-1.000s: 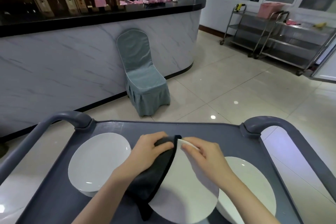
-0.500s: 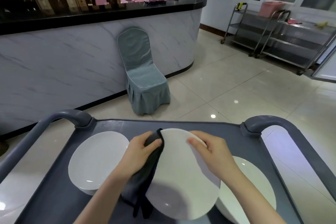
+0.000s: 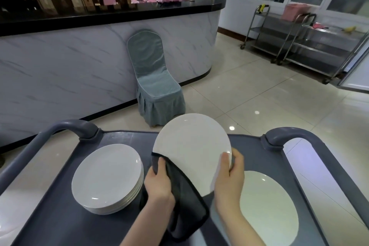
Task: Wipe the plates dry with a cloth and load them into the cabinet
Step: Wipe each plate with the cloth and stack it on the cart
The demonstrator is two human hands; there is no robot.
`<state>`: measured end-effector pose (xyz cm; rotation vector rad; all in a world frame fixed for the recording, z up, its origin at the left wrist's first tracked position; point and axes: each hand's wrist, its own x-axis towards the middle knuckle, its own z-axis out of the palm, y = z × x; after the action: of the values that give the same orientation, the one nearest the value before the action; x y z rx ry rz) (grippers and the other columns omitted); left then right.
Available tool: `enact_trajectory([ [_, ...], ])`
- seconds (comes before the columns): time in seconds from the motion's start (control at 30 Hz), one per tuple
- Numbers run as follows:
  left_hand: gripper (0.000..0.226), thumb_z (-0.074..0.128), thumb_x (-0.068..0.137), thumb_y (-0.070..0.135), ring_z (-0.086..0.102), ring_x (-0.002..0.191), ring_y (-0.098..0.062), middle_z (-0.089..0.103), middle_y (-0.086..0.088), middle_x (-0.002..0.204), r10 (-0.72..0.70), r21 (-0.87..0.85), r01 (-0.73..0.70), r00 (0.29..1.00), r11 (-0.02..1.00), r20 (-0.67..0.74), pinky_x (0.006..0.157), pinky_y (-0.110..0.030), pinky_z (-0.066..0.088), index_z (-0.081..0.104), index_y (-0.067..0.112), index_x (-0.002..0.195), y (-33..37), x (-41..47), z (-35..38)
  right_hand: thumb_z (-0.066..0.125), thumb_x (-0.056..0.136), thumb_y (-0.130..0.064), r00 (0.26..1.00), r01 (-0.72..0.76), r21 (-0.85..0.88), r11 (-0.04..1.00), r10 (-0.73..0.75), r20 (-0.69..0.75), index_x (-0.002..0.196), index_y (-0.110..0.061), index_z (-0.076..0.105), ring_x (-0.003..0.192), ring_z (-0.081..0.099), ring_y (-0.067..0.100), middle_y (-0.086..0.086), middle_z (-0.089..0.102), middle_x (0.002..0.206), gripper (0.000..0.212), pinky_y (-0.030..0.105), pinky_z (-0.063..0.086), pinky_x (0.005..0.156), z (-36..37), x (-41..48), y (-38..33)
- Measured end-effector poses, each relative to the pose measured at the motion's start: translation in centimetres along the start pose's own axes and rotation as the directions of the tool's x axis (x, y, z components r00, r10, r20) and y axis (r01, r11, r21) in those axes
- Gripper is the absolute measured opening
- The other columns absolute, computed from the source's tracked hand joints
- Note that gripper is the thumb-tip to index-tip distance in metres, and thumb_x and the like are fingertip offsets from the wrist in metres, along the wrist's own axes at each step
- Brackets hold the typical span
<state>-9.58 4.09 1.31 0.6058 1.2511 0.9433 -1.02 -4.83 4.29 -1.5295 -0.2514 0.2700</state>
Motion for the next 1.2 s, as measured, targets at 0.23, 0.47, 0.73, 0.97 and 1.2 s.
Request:
enact_trajectory([
  [0.23, 0.022, 0.062, 0.094, 0.031, 0.059, 0.067, -0.003, 0.07, 0.007, 0.071, 0.389, 0.426, -0.593, 0.79, 0.684, 0.474, 0.066, -0.022, 0.048, 0.064, 0.027, 0.072, 4.7, 2.1, -2.4, 0.068, 0.092, -0.025, 0.845, 0.282, -0.276, 0.919, -0.101, 0.525, 0.108, -0.039, 0.061, 0.063, 0.055, 0.003, -0.012, 0.067, 0.074, 0.022, 0.015, 0.042, 0.065, -3.4, 5.6, -3.8],
  [0.47, 0.029, 0.068, 0.09, 0.021, 0.051, 0.061, 0.004, 0.062, 0.016, 0.064, 0.251, 0.376, -0.804, 0.525, 0.461, 0.813, 0.061, -0.012, 0.039, 0.063, 0.037, 0.067, 5.6, 0.9, -0.7, 0.059, 0.099, -0.032, 0.553, 0.63, -0.314, 0.71, -0.125, 0.824, 0.08, -0.016, 0.065, 0.069, 0.05, 0.01, -0.004, 0.063, 0.075, 0.026, 0.021, 0.04, 0.068, -1.9, 5.1, -5.2],
  [0.73, 0.025, 0.059, 0.098, 0.033, 0.065, 0.079, -0.017, 0.072, -0.004, 0.086, 0.037, 0.111, -0.047, 0.996, 0.993, 0.086, 0.067, -0.03, 0.051, 0.069, 0.012, 0.087, -0.6, 0.0, -1.2, 0.056, 0.1, -0.023, 0.993, 0.1, -0.133, 0.986, -0.091, 0.076, 0.07, -0.023, 0.063, 0.058, 0.046, 0.003, -0.017, 0.055, 0.059, 0.031, 0.009, 0.037, 0.054, -1.4, 2.2, -2.3],
  [0.97, 0.026, 0.062, 0.095, 0.033, 0.064, 0.076, -0.02, 0.073, -0.007, 0.081, 0.191, 0.271, -0.238, 0.964, 0.933, 0.187, 0.073, -0.039, 0.054, 0.069, 0.012, 0.082, 1.6, 1.6, -2.4, 0.056, 0.1, -0.03, 0.968, -0.032, -0.106, 0.994, 0.058, 0.244, 0.102, -0.038, 0.059, 0.087, 0.064, 0.002, -0.023, 0.069, 0.091, 0.009, 0.021, 0.048, 0.073, -3.1, 1.7, 0.4],
  [1.2, 0.029, 0.071, 0.088, 0.026, 0.049, 0.058, 0.003, 0.058, 0.018, 0.059, 0.271, 0.387, -0.834, 0.507, 0.393, 0.818, 0.058, -0.012, 0.036, 0.06, 0.037, 0.064, 7.3, 1.3, 0.0, 0.06, 0.097, -0.032, 0.663, 0.512, -0.391, 0.765, -0.063, 0.746, 0.085, -0.038, 0.064, 0.072, 0.057, -0.001, -0.016, 0.067, 0.078, 0.014, 0.013, 0.041, 0.065, -3.3, 5.3, -5.2],
])
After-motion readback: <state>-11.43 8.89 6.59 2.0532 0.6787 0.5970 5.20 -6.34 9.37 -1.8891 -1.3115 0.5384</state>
